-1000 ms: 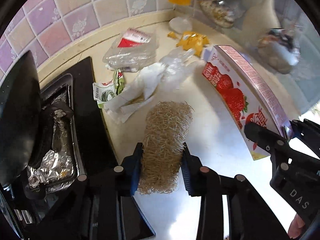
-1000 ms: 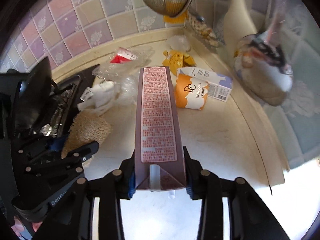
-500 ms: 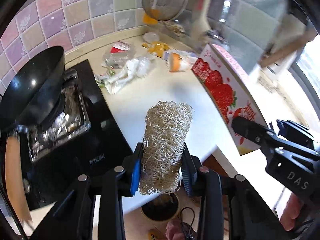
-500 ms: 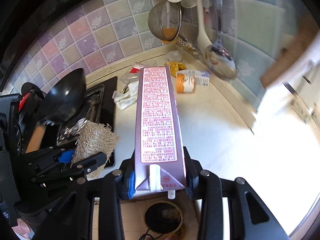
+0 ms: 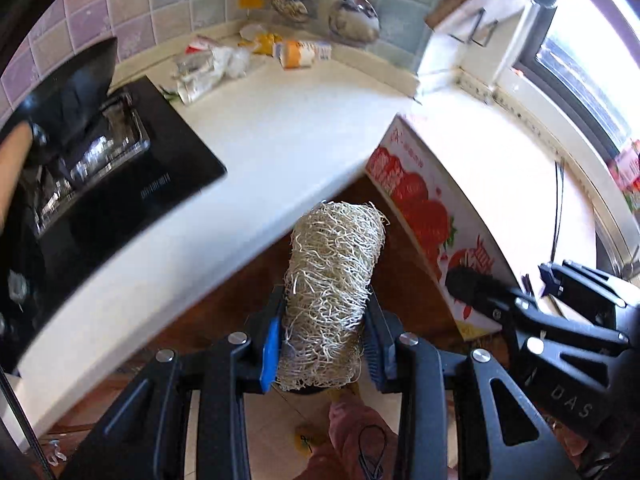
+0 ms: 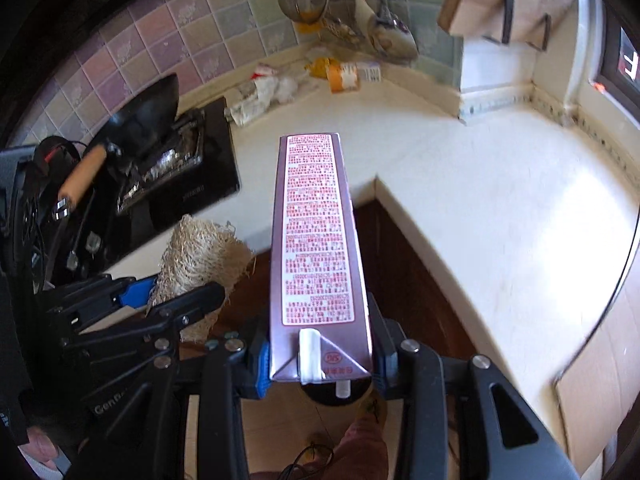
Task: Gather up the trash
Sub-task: 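Carry the carton and sponge down to the trash bin and open both tools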
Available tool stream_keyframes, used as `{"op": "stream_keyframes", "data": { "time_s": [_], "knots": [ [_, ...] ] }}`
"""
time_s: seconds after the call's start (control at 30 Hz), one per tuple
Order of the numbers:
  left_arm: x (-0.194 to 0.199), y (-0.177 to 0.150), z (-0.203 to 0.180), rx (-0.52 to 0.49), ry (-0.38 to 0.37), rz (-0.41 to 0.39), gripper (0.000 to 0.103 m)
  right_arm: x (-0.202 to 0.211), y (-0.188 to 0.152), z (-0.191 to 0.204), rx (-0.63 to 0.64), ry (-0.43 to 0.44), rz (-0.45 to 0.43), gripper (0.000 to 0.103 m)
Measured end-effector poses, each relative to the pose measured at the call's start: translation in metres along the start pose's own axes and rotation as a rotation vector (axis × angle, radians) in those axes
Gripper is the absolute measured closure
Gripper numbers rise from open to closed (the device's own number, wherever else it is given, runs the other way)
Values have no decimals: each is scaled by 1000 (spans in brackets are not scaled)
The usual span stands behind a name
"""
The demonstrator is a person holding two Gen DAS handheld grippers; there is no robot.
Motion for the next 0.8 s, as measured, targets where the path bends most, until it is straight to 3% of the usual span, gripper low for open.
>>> {"op": "stream_keyframes", "data": {
  "time_s": [0.13, 0.33, 0.63, 0.8],
  "knots": [
    [-10, -29, -7, -4, -38, 11, 69, -9, -34, -5, -15, -22, 49, 65],
    [-54, -74, -6, 5, -69, 110, 68, -47, -82, -22, -61, -54, 171, 65],
    [-163, -148, 14, 37, -80, 295, 67, -171, -167, -68, -175, -78, 443, 65],
    [-231, -187, 28, 73, -64, 382, 66, -239, -206, -86, -199, -92, 533, 65]
  ]
}}
Point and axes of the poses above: each gripper's, at about its wrist camera, not at the fingertips, and x roughly against the way its jaws point, z to its left, y to its top, the point moved 5 cm from there along -x, roughly the way its jaws point, and after that the axes turned 5 degrees about -x, right-handed, at the moved point
